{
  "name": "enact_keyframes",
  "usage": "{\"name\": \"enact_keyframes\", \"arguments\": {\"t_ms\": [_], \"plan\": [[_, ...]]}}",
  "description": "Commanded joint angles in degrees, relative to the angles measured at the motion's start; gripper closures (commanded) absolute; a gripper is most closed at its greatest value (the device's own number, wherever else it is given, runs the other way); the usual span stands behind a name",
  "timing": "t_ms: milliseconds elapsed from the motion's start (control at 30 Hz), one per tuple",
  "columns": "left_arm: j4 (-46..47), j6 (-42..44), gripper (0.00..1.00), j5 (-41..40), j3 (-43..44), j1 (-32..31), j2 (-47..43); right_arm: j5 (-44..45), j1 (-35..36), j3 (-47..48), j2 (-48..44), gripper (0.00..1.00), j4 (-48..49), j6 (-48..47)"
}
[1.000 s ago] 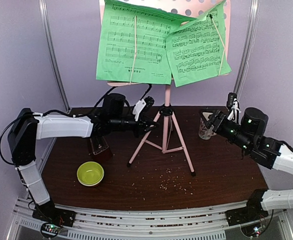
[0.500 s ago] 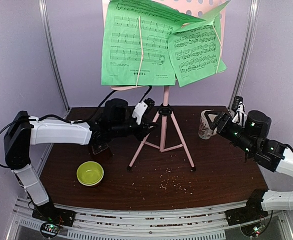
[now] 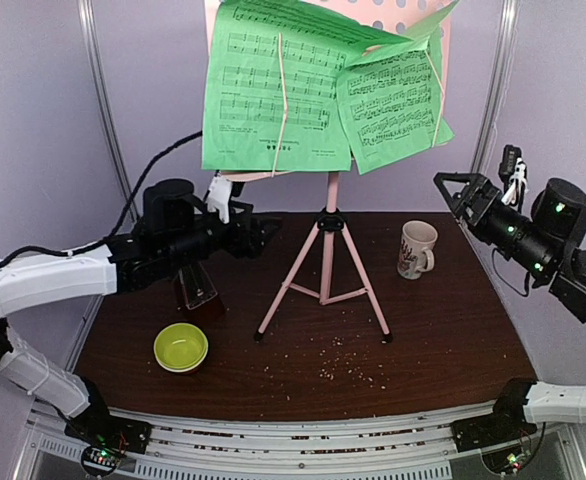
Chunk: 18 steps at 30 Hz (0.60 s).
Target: Pack up the instrument practice props
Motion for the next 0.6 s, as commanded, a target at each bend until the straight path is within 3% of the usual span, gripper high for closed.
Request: {"name": "enact_keyframes", "arguments": {"t_ms": [0, 200, 333, 567], "plan": [[-6.0, -3.2, 0.15, -3.7, -2.2, 2.9, -7.7, -10.2, 3.1, 7.8, 6.7, 0.18, -3.1, 0.0], [-14.4, -7.3, 0.17, 4.1, -1.1, 9.4, -18.4, -8.6, 14.1, 22.5, 18.7, 0.2, -4.4, -3.0], [-16.9, -11.3, 0.18, 14.4, 1.5, 14.7, -24.1, -6.4, 20.1, 32.7, 26.7, 0.22, -5.9, -5.1], [-17.0, -17.2, 0.32, 33.1, 11.5, 17.0, -23.8, -7.9, 22.2, 41.1, 33.7, 0.27, -2.3, -3.7]]}}
